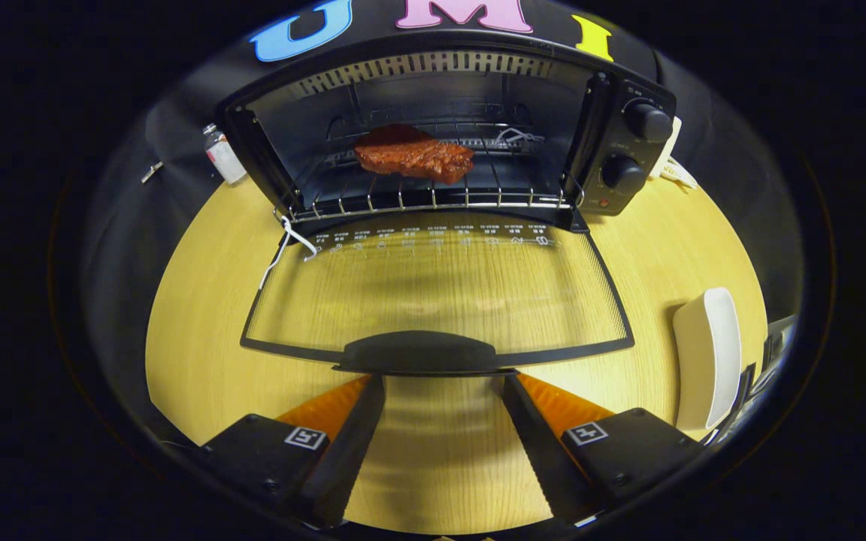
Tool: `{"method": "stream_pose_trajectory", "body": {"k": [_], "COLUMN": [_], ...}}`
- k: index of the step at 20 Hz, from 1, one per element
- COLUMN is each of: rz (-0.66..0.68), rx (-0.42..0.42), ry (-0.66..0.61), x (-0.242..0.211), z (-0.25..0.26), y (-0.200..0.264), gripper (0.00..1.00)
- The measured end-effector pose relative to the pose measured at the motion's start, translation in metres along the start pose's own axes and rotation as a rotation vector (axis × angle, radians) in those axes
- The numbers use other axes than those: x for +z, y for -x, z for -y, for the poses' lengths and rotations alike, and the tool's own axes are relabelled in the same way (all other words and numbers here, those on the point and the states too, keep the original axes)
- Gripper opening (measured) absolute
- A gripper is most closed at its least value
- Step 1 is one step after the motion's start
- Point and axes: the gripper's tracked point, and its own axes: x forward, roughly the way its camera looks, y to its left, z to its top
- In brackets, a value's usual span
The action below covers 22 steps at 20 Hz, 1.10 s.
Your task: Open the toaster oven, put the food inside, and close the toaster oven door.
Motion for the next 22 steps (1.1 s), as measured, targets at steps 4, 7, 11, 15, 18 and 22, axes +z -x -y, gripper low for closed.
{"method": "stream_pose_trajectory", "body": {"k": [4,7,11,15,18,22], "rz": [0.016,0.046,0.09,0.17,0.217,0.291], "rx": [0.016,0.028,0.048,0.062,0.083,0.095], "ry": [0.004,0.007,0.003,0.024,0.022,0.037], "x": [0.002,0.005,0.012,0.025,0.044,0.071], "z": [0.0,-0.001,-0.001,-0.001,-0.002,-0.004], "y": [0.002,0.009,0.022,0.041,0.055,0.071], "gripper": [0.99,0.99,0.99,0.99,0.99,0.99]}}
